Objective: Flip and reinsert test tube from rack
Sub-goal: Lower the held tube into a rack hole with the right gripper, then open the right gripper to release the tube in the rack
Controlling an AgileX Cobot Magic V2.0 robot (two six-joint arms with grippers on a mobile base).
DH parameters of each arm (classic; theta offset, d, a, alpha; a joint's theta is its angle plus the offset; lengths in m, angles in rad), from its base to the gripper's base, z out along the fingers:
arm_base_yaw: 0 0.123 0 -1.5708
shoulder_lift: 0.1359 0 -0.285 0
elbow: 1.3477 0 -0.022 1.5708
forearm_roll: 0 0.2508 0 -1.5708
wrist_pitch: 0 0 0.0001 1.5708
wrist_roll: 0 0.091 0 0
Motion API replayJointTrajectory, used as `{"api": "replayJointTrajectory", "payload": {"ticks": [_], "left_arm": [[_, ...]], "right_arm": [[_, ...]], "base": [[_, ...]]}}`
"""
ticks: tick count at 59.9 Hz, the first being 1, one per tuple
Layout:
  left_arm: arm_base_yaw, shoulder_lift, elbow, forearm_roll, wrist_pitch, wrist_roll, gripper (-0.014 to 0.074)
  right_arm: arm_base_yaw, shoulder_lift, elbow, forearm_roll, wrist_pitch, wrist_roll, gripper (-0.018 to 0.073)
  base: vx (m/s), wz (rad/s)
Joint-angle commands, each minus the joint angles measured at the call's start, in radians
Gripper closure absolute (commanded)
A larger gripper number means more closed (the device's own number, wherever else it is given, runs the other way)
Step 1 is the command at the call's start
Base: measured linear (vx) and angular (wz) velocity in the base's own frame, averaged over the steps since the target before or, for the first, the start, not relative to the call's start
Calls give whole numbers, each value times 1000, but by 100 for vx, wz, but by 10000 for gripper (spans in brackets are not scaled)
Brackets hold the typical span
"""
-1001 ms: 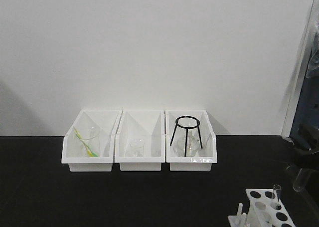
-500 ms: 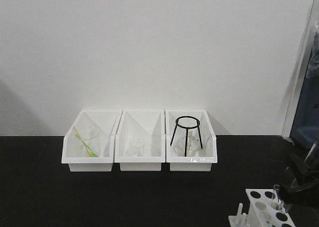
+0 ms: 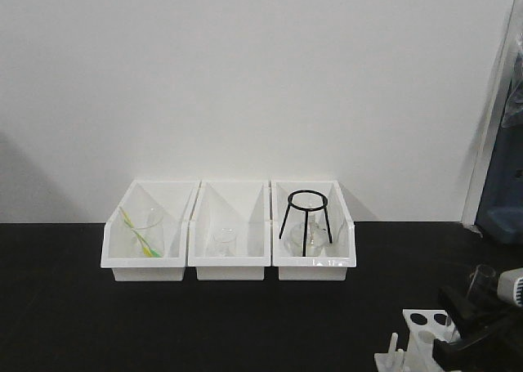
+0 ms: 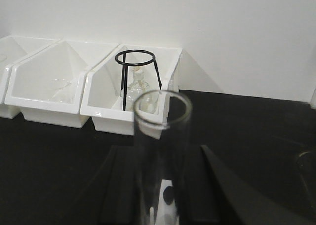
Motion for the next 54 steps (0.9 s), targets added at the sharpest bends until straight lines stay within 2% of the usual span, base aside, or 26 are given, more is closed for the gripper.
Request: {"api": "replayJointTrajectory", "payload": {"ticks": [1, 14, 42, 54], "left_arm": [[-7, -13, 1, -4, -86, 0, 603], [-7, -13, 1, -4, -86, 0, 603], [-7, -13, 1, -4, -86, 0, 603], [-7, -13, 1, -4, -86, 0, 603]], "right_arm": [[-6, 6, -10, 5, -119, -1, 568], [-6, 93, -12, 5, -193, -3, 568], [-6, 246, -12, -6, -210, -1, 564], [-6, 251, -12, -6, -208, -2, 509]], "base": [[0, 0], [0, 0], [0, 0], [0, 0]]}}
